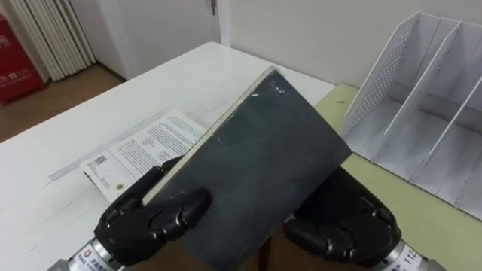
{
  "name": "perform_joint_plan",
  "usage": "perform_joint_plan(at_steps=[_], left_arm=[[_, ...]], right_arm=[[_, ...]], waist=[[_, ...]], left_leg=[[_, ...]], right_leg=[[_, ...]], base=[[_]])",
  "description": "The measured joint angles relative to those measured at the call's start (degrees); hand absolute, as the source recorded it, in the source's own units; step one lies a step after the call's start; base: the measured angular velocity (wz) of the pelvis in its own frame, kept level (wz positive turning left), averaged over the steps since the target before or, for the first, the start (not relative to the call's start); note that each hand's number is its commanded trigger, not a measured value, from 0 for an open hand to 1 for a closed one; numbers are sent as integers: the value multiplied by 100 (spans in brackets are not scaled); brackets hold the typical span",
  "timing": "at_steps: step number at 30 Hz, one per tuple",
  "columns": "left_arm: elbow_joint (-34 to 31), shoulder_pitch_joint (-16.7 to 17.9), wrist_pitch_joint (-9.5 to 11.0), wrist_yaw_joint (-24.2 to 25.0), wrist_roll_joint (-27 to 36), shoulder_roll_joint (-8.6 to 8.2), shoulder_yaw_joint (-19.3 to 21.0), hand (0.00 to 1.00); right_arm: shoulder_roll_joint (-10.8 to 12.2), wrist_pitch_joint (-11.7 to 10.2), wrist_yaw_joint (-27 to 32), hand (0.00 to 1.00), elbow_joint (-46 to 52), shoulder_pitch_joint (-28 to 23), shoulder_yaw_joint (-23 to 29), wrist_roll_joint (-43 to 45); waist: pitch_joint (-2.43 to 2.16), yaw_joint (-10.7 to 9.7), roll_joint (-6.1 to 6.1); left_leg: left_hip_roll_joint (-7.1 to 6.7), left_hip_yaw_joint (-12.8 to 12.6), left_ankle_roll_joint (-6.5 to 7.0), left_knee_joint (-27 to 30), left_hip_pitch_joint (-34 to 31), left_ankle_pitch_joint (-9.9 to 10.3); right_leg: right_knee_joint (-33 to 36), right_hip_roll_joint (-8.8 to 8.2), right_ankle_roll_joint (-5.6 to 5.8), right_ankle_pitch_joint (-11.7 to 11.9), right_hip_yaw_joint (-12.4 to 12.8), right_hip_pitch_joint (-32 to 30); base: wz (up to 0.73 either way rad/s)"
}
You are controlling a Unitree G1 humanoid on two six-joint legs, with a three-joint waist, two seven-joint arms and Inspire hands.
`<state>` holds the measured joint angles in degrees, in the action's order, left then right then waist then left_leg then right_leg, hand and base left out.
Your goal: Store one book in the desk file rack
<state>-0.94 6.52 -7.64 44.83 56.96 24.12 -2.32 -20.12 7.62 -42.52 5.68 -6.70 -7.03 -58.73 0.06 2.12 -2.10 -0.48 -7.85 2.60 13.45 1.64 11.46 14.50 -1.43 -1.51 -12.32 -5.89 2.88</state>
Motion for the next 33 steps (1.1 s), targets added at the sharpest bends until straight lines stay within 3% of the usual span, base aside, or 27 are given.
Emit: perform_joint_plan(at_steps=[6, 24, 25, 33], left_arm=[[2, -1, -1, 287, -18, 0, -78, 100], [105, -1, -109, 311, -16, -5, -135, 100], [122, -1, -110, 309, -16, -5, -136, 0], [377, 84, -108, 133, -18, -38, -135, 0]], right_arm=[[-4, 22, 38, 100, -2, 0, -31, 9], [8, 74, 130, 100, -2, 0, -43, 20], [8, 81, 158, 100, -2, 0, -52, 21], [-19, 126, 320, 100, -2, -2, 0, 54]], waist=[[1, 2, -1], [15, 4, 12], [16, 4, 11], [32, 0, 25]], left_leg=[[3, -7, 0, -1, 4, 0], [9, -14, -8, -1, 5, 4], [9, -15, -8, -1, 6, 4], [10, -15, -8, -5, 28, 4]], right_leg=[[14, -10, 0, 0, -58, 3], [8, -13, -1, 1, -78, 6], [11, -13, -1, 1, -77, 6], [34, -11, -1, 0, -74, 7]], base=[[0], [0], [0], [0]])
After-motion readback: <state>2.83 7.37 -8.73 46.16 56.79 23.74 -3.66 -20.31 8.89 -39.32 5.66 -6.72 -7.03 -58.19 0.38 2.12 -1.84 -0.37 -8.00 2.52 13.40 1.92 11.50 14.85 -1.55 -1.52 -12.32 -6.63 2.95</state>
